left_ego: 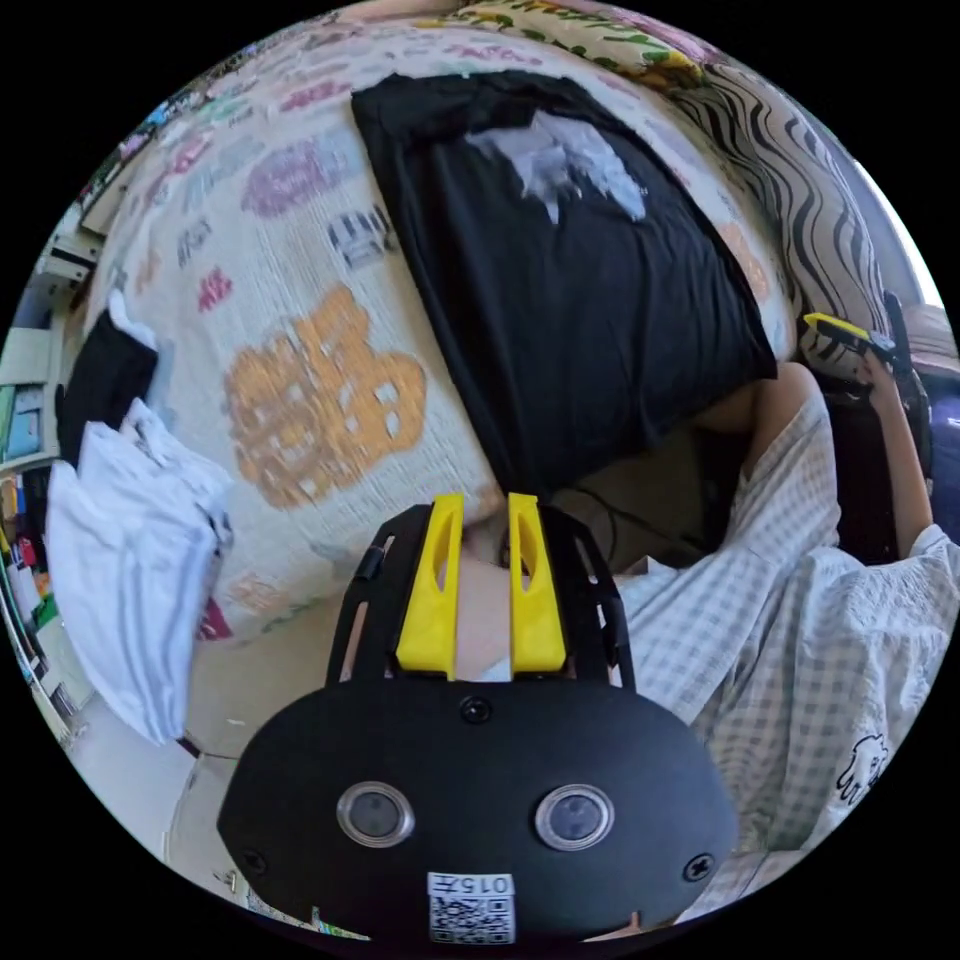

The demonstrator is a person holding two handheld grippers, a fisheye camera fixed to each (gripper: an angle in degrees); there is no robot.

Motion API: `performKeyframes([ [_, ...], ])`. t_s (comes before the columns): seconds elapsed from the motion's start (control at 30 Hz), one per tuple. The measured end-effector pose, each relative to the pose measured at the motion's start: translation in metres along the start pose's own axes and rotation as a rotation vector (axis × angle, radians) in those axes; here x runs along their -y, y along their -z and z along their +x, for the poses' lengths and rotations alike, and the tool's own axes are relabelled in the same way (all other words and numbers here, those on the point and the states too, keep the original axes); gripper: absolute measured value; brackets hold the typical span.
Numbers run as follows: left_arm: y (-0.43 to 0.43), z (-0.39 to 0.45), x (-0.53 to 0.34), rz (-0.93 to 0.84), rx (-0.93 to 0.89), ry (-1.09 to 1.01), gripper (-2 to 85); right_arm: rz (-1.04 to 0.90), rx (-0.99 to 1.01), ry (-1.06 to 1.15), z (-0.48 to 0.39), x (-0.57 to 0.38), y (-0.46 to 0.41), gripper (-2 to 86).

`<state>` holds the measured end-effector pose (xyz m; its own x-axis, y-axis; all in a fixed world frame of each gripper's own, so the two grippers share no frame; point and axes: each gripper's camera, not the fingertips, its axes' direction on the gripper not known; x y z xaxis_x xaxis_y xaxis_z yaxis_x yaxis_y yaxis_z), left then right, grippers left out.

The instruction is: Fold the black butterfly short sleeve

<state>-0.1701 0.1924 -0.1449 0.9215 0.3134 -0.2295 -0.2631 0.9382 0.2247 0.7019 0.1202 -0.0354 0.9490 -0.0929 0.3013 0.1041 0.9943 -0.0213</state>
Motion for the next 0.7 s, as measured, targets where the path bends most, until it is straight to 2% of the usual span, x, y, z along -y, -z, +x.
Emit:
performKeyframes([
  [0.17,0.054,-0.013,0.112,0.232,0.049,-0.110,10.0,0.186,0.089,0.219,-0.041,0.118,0.015,6.2],
  [0.27,0.054,-0.024,0.180,0.262,0.011,-0.103,11.3,0.196,0.061,0.310,-0.071,0.186,0.000,7.3],
  [0.37,0.044,-0.034,0.226,0.260,0.008,-0.090,11.9,0.123,0.029,0.371,-0.093,0.244,-0.022,8.6],
  [0.47,0.028,-0.047,0.249,0.241,0.015,-0.091,9.9,0.091,-0.051,0.392,-0.103,0.281,-0.041,8.4],
  [0.6,0.025,-0.073,0.249,0.232,-0.050,-0.120,3.0,0.045,-0.047,0.412,-0.100,0.306,-0.053,5.7],
  [0.7,0.053,-0.129,0.212,0.421,-0.124,0.022,1.5,0.090,0.065,0.335,-0.070,0.314,-0.035,0.9],
])
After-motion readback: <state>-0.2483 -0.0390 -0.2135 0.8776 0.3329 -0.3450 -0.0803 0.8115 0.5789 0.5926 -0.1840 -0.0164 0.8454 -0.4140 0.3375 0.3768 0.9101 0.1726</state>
